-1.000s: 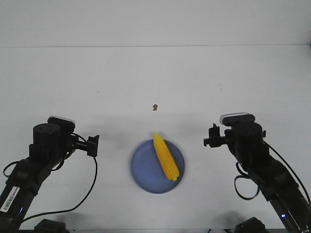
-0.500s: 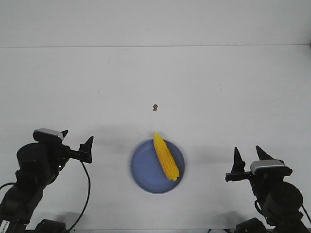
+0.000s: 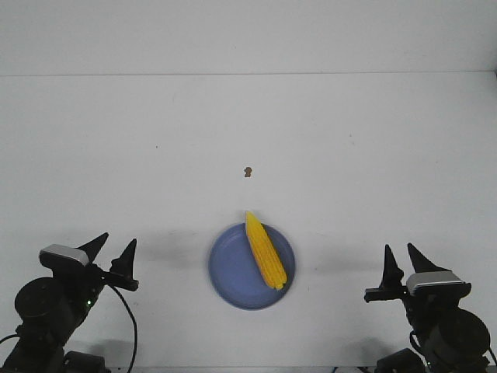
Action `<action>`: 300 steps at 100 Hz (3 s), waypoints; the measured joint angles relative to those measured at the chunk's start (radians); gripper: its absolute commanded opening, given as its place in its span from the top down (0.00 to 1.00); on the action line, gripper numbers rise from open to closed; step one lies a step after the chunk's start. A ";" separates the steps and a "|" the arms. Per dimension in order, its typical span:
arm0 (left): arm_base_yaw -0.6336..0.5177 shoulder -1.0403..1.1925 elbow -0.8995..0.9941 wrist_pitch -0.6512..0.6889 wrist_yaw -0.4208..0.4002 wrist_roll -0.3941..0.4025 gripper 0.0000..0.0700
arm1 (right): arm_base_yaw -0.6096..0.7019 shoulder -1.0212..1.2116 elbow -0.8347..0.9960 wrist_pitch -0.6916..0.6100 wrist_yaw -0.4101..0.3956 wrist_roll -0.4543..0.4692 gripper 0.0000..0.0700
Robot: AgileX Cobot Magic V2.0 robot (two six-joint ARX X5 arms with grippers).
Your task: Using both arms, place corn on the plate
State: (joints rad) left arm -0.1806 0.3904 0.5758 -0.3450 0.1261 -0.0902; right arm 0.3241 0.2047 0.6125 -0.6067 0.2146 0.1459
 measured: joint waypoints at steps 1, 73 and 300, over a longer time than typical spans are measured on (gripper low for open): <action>0.000 -0.001 0.000 0.000 0.000 0.000 0.75 | 0.000 0.000 0.000 0.000 0.000 0.000 0.88; 0.000 -0.007 0.000 -0.006 0.000 -0.003 0.99 | 0.000 0.000 0.000 0.006 0.071 0.000 0.98; 0.170 -0.385 -0.542 0.616 0.000 0.046 0.99 | 0.000 0.000 0.000 0.006 0.071 0.000 0.98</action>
State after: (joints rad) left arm -0.0105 0.0055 0.0338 0.2707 0.1257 -0.0444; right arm 0.3241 0.2047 0.6125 -0.6006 0.2855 0.1459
